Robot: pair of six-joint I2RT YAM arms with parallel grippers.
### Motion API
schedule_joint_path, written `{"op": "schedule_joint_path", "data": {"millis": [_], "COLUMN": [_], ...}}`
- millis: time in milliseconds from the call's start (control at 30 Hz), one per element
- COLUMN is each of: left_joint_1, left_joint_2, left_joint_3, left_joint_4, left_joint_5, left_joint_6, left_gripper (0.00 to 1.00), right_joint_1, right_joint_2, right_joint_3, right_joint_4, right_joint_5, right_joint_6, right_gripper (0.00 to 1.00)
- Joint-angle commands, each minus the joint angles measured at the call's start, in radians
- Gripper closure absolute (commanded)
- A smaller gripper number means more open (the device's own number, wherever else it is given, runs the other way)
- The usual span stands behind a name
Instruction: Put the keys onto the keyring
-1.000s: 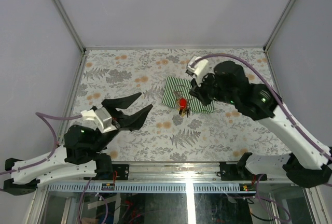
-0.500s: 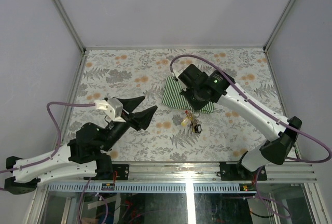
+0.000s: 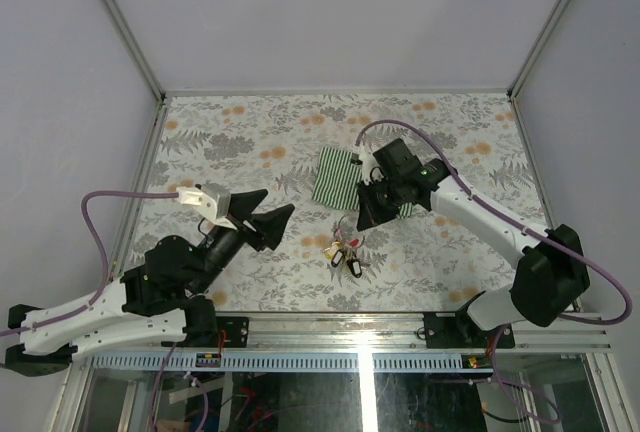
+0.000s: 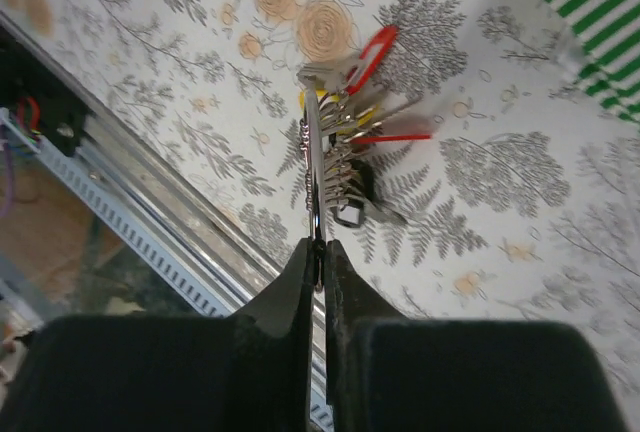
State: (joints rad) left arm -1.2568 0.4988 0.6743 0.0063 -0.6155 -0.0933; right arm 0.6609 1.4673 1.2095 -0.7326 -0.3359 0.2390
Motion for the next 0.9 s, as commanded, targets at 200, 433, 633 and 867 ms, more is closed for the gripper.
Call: {"op": "schedule_joint_path", "data": {"millis": [200,433,633,867], "left_joint_1": [-0.007,-0.006,0.055,0.325], "left_joint_2": [0.038,0.096,0.145,0.260], "left_joint_3": [0.069,0.107,0.144,0.189], "left_joint_4": [-0.085,-0.155,-0.231,-0.297], "left_joint_5": [-0.057,-0.075,-0.063,0.211], "left_joint_6": [-0.066,-0.093,-0.128,-0.188], "left_gripper": [0.34,0.30,0.27,0.25], "right_joint_1": [-0.037,-0.038,-0.046,-0.046], "right_joint_2": [-0.110,-0.123,-0.241,-0.477], "right_joint_3": [-0.254,-0.247,-0.312,-0.357], "right_joint_4": [0.587,0.342,0.295,0.373], "right_joint_5": [-0.361,0.052,0.349,0.343], "right_joint_6": [0.267,0.141,0.146,0.095], "right_gripper": [0.96,0.78,0.64,0.11]}}
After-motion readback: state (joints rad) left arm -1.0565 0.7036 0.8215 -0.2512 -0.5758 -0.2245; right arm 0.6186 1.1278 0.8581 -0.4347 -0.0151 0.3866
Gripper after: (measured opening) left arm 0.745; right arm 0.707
